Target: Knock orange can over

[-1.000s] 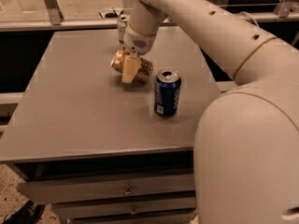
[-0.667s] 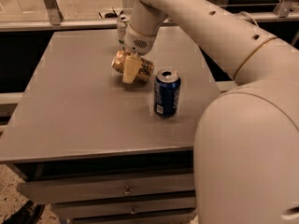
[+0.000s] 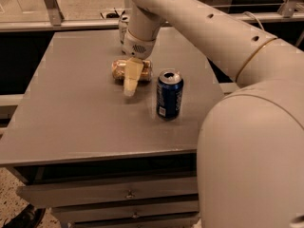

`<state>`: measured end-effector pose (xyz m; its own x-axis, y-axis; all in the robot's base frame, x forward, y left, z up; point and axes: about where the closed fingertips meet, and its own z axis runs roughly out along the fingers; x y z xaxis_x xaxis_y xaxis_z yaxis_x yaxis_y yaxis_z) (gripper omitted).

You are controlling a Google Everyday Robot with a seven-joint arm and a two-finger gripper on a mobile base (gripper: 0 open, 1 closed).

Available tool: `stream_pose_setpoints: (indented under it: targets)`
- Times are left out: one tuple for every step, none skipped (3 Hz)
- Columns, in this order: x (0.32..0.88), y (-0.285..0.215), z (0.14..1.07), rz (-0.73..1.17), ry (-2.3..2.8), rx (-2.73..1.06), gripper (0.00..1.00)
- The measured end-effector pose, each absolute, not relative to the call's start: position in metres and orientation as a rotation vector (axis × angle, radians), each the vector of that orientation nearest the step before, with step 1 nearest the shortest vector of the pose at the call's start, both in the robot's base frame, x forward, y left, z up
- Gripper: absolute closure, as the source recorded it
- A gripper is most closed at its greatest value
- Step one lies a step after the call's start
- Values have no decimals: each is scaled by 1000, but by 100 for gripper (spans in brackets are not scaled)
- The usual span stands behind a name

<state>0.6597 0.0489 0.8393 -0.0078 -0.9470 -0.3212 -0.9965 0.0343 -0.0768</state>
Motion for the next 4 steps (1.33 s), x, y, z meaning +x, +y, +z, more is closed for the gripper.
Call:
stream_pose_setpoints:
  targets:
    - [659,47,841,251,2030,-1983,0]
    - [657,36,850,300,2027,-1905,0]
    - [648,-3,888,401,1965,-1647,0]
    - [648,-51,926,429,1879,-1368,0]
